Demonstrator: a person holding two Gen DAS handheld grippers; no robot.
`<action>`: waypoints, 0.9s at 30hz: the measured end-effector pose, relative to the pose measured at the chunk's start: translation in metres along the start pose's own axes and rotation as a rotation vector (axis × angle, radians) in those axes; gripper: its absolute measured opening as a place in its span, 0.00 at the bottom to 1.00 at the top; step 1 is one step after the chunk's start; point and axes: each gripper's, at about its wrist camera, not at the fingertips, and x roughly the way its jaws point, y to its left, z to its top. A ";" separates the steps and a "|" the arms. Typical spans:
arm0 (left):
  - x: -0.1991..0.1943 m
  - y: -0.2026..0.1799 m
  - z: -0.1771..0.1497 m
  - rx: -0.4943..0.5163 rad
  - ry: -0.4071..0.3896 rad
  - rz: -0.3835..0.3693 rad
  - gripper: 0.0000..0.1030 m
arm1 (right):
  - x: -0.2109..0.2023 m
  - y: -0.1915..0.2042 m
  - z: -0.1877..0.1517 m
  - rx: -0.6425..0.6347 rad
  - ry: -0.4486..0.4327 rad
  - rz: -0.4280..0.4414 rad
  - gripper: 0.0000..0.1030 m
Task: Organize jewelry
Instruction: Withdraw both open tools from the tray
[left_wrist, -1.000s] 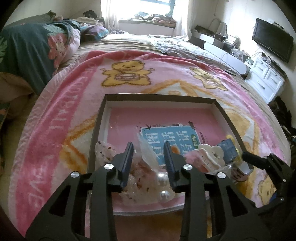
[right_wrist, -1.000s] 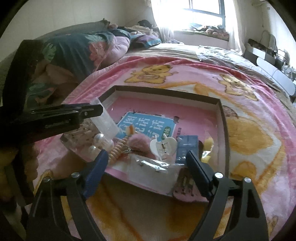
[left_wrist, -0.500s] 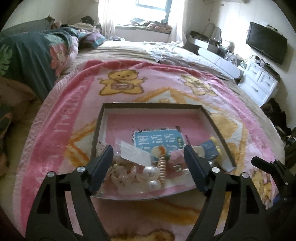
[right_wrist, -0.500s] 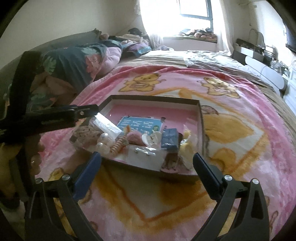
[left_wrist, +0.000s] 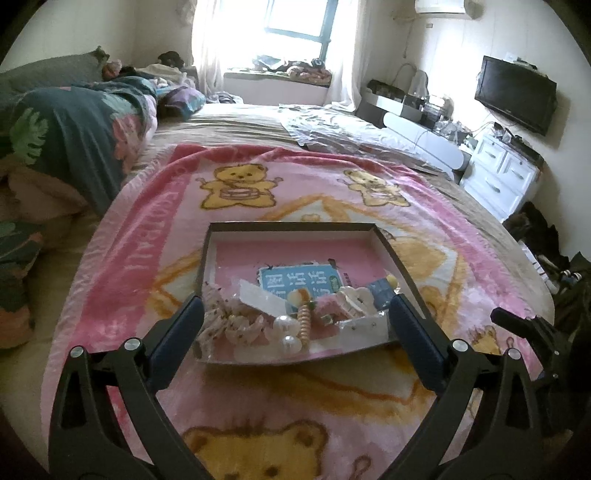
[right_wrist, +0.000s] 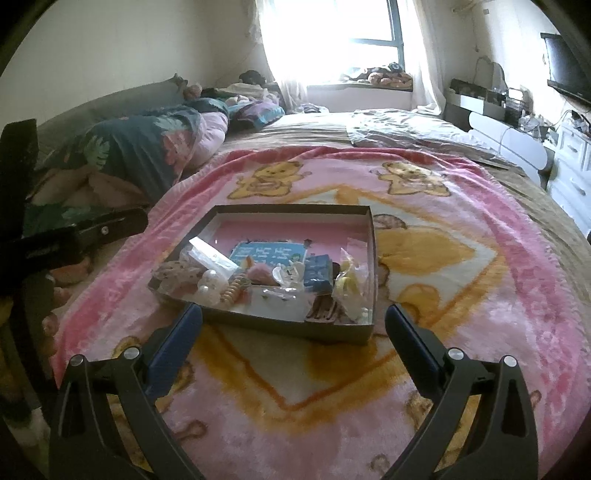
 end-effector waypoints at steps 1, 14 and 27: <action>-0.003 0.000 -0.001 0.000 -0.002 0.001 0.91 | -0.003 0.001 0.000 -0.002 -0.004 0.001 0.96; -0.041 0.009 -0.037 -0.014 -0.023 0.029 0.91 | -0.036 0.011 -0.006 -0.012 -0.063 0.006 0.96; -0.052 0.009 -0.093 -0.018 -0.010 0.056 0.91 | -0.045 0.013 -0.036 0.009 -0.083 0.006 0.96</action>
